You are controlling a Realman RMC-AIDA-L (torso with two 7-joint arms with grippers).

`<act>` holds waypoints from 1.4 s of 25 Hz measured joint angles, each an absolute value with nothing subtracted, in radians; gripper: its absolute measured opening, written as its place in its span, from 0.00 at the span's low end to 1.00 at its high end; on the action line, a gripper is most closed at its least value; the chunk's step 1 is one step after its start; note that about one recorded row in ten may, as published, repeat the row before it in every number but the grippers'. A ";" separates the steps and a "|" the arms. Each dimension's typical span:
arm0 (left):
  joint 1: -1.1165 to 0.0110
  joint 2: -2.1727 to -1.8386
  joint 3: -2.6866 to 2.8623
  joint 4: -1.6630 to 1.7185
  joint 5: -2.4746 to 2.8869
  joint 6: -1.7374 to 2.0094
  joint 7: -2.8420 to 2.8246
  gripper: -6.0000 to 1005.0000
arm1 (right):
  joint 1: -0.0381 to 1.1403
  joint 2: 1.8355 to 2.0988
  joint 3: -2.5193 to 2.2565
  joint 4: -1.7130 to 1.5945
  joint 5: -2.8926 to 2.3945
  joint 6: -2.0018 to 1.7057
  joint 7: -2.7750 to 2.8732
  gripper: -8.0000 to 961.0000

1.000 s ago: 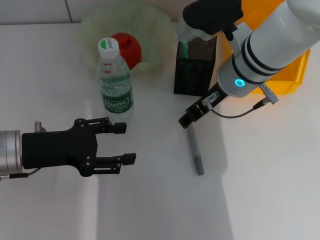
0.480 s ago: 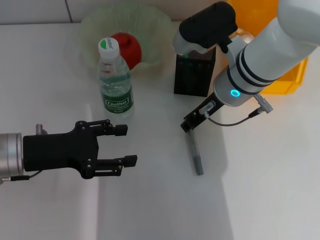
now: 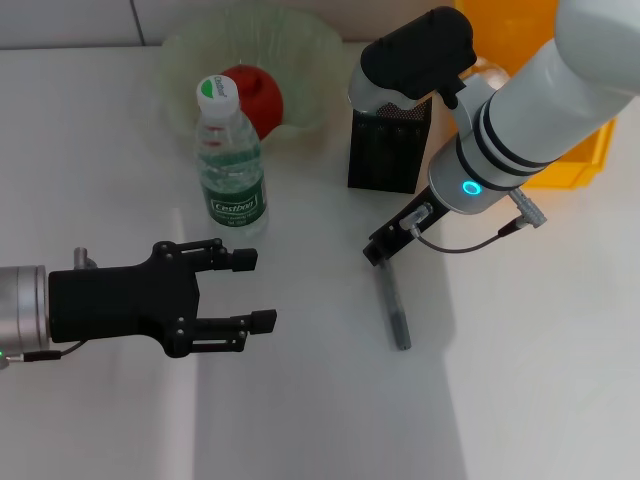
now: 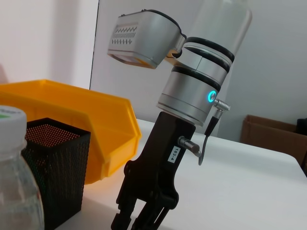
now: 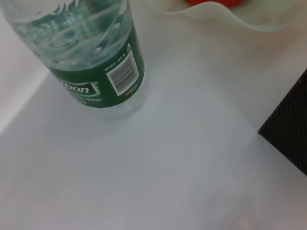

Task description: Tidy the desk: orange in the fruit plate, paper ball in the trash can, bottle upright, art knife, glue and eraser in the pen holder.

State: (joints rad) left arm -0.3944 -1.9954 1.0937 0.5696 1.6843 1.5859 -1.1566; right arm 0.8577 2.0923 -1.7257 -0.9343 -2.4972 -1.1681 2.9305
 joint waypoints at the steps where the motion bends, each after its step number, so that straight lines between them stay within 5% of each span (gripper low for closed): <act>1: -0.395 -1.996 1.094 0.570 1.684 1.585 -1.157 0.76 | 0.858 2.092 -1.726 -0.934 -2.497 -1.166 2.930 0.41; 26: -0.394 -2.000 1.094 0.567 1.684 1.572 -1.155 0.76 | 0.866 2.091 -1.751 -0.924 -2.472 -1.151 2.900 0.14; 35: -0.394 -2.000 1.093 0.569 1.684 1.572 -1.164 0.76 | 0.676 2.083 -1.559 -1.347 -2.451 -1.234 2.815 0.14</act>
State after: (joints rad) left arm -0.3943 -2.0003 1.0934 0.5693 1.6842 1.5722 -1.1644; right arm 0.6763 2.0827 -1.5590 -1.3467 -2.4509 -1.2337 2.8152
